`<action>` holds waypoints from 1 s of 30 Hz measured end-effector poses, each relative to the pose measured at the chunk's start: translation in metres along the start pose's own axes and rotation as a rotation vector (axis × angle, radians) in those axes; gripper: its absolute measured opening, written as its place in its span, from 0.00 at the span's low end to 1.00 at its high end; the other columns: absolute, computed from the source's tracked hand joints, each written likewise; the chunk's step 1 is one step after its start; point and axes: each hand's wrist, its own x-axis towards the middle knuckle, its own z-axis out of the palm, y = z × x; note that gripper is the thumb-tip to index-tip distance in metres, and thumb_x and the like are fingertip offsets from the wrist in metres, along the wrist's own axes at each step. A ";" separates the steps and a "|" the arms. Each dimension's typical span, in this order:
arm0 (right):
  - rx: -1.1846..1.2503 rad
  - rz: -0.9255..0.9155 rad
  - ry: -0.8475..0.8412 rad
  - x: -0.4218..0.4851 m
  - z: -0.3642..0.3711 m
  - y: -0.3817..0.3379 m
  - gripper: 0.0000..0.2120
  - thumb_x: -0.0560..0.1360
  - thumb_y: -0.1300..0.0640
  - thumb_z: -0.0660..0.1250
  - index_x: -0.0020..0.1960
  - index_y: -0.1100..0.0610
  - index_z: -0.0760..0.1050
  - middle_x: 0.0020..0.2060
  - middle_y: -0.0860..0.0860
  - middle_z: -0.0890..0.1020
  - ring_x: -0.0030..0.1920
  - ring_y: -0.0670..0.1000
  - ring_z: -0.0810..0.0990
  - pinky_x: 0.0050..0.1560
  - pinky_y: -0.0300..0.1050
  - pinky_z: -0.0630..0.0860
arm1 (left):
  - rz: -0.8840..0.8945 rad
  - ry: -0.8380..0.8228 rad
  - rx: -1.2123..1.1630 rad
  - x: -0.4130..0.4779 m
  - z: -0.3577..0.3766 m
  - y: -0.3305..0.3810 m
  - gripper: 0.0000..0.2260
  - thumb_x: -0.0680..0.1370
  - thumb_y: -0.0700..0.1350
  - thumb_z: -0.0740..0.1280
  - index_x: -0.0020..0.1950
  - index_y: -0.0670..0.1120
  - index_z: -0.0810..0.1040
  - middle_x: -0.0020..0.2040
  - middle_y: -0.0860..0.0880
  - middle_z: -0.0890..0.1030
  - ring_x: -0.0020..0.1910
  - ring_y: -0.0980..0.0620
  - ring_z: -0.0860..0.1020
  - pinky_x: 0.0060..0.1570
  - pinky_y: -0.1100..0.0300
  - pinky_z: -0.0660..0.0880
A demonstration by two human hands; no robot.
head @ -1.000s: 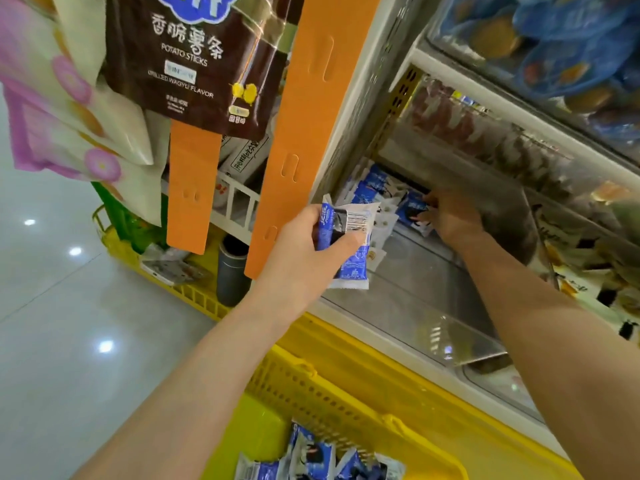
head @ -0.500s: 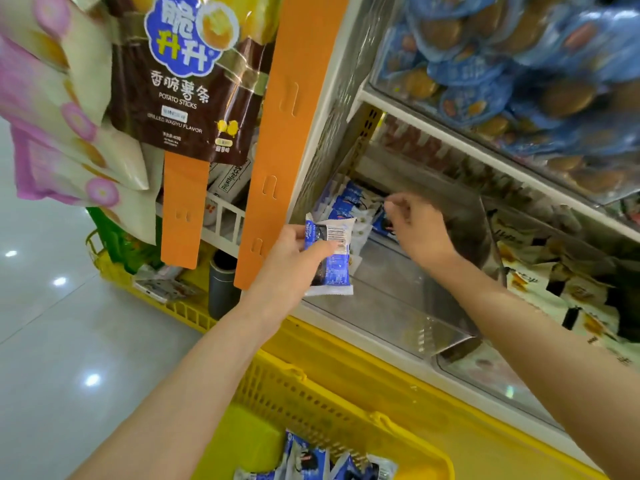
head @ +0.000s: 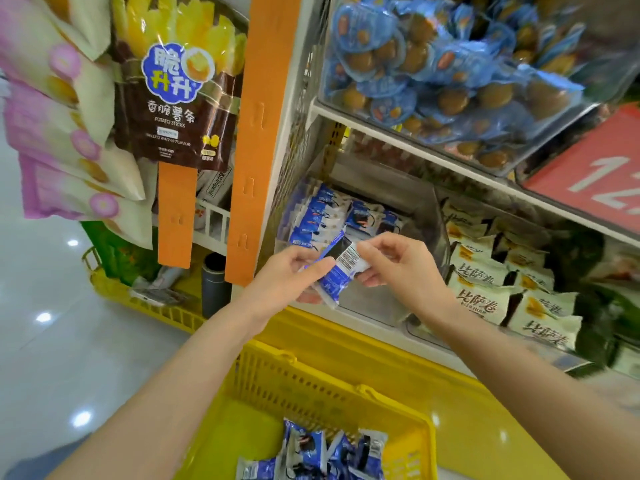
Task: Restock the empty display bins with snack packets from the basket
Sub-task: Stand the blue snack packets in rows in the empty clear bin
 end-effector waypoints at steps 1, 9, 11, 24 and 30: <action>0.056 0.032 0.021 -0.004 0.000 0.003 0.07 0.77 0.57 0.65 0.41 0.56 0.78 0.37 0.53 0.84 0.32 0.46 0.83 0.35 0.38 0.81 | -0.048 -0.009 -0.025 -0.003 0.003 -0.001 0.13 0.76 0.49 0.65 0.57 0.45 0.75 0.49 0.47 0.82 0.41 0.55 0.82 0.36 0.63 0.79; -0.219 -0.309 0.058 -0.042 -0.001 0.022 0.06 0.76 0.61 0.65 0.45 0.51 0.76 0.44 0.46 0.82 0.45 0.41 0.81 0.47 0.34 0.77 | -0.313 -0.058 -0.235 -0.019 0.012 -0.003 0.18 0.80 0.53 0.56 0.56 0.39 0.74 0.49 0.40 0.81 0.42 0.46 0.82 0.37 0.58 0.80; -0.471 -0.532 0.008 -0.048 -0.005 0.022 0.06 0.75 0.64 0.66 0.47 0.54 0.77 0.49 0.47 0.80 0.49 0.42 0.79 0.50 0.37 0.77 | -0.306 -0.097 -0.425 -0.020 0.012 -0.002 0.19 0.81 0.53 0.54 0.58 0.40 0.75 0.50 0.38 0.82 0.45 0.44 0.82 0.41 0.55 0.80; -0.074 -0.004 -0.100 -0.043 -0.001 0.013 0.12 0.76 0.53 0.64 0.59 0.45 0.72 0.52 0.37 0.78 0.50 0.31 0.76 0.44 0.22 0.72 | 0.067 -0.039 -0.170 -0.029 0.016 -0.003 0.16 0.77 0.41 0.64 0.64 0.49 0.71 0.55 0.49 0.81 0.51 0.55 0.81 0.50 0.59 0.78; -0.104 0.023 -0.115 -0.036 -0.001 0.012 0.14 0.74 0.52 0.67 0.59 0.50 0.75 0.51 0.43 0.81 0.51 0.41 0.80 0.51 0.37 0.78 | 0.221 0.095 0.179 -0.022 0.022 -0.009 0.12 0.75 0.46 0.68 0.58 0.52 0.73 0.53 0.54 0.79 0.52 0.60 0.77 0.48 0.67 0.75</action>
